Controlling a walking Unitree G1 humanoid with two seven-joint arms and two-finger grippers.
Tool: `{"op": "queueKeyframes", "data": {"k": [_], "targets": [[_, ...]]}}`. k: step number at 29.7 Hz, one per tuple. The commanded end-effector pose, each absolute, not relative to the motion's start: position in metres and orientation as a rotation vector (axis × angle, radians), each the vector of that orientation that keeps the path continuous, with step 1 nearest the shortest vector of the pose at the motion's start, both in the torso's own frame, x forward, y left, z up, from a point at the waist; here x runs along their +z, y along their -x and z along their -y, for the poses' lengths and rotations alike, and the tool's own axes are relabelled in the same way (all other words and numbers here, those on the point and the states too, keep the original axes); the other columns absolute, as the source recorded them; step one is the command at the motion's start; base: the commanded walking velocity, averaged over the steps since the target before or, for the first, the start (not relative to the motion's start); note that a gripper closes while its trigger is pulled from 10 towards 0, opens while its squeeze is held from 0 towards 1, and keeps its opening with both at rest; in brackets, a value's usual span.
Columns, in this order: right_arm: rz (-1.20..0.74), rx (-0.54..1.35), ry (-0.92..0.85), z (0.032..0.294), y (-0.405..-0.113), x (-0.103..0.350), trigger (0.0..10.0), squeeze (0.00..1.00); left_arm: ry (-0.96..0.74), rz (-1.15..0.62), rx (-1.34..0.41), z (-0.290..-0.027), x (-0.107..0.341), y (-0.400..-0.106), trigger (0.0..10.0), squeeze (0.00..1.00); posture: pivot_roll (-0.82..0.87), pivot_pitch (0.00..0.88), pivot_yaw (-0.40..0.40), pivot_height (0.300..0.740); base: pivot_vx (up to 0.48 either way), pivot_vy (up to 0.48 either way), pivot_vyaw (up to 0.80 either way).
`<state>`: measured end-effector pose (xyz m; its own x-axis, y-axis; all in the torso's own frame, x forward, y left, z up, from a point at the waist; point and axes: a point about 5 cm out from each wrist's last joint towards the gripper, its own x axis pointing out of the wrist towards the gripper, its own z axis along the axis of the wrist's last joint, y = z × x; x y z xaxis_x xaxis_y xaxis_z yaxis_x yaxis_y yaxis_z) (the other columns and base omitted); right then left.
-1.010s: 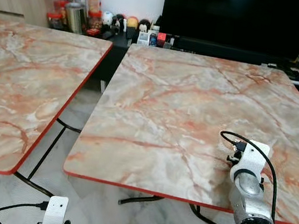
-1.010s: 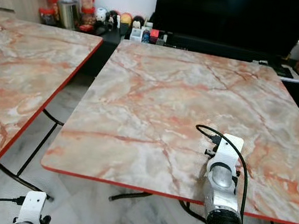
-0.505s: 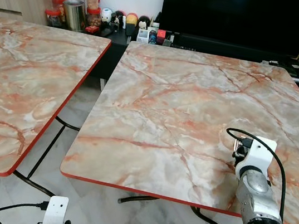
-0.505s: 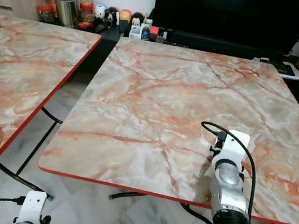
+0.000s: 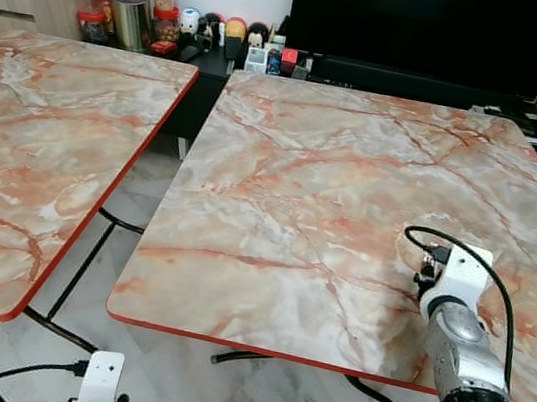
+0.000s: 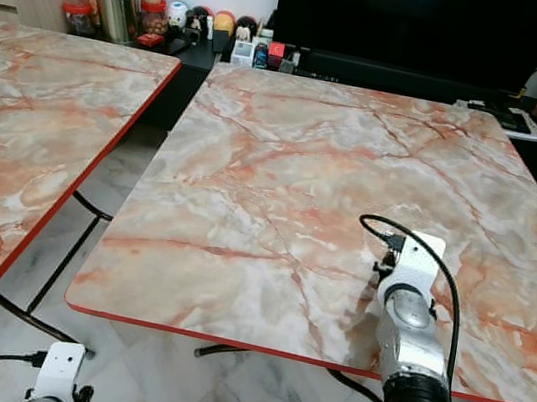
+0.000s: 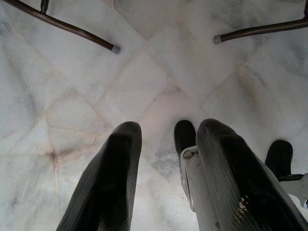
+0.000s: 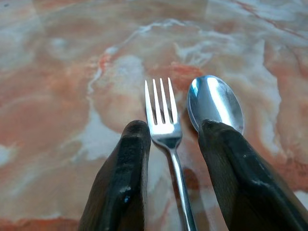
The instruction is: Setting the table
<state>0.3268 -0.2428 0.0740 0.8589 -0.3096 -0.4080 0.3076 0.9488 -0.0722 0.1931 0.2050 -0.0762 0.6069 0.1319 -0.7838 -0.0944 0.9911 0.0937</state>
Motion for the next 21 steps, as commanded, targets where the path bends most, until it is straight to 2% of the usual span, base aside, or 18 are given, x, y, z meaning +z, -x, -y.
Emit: {"op": "queueKeyframes", "data": {"k": [1,21], "targets": [[-0.438,-0.332,-0.011,0.243,-0.324,0.073,10.0,0.00,-0.032,-0.920,0.134,-0.207,-0.077,-0.192,10.0,0.00,0.01,0.000,-0.025,0.728,0.000,0.000,0.00],[-0.511,-0.330,-0.065,0.236,-0.315,0.056,10.0,0.00,-0.031,-0.969,0.132,-0.212,-0.084,-0.175,10.0,0.00,0.02,0.000,-0.021,0.728,0.000,0.000,0.00]]}}
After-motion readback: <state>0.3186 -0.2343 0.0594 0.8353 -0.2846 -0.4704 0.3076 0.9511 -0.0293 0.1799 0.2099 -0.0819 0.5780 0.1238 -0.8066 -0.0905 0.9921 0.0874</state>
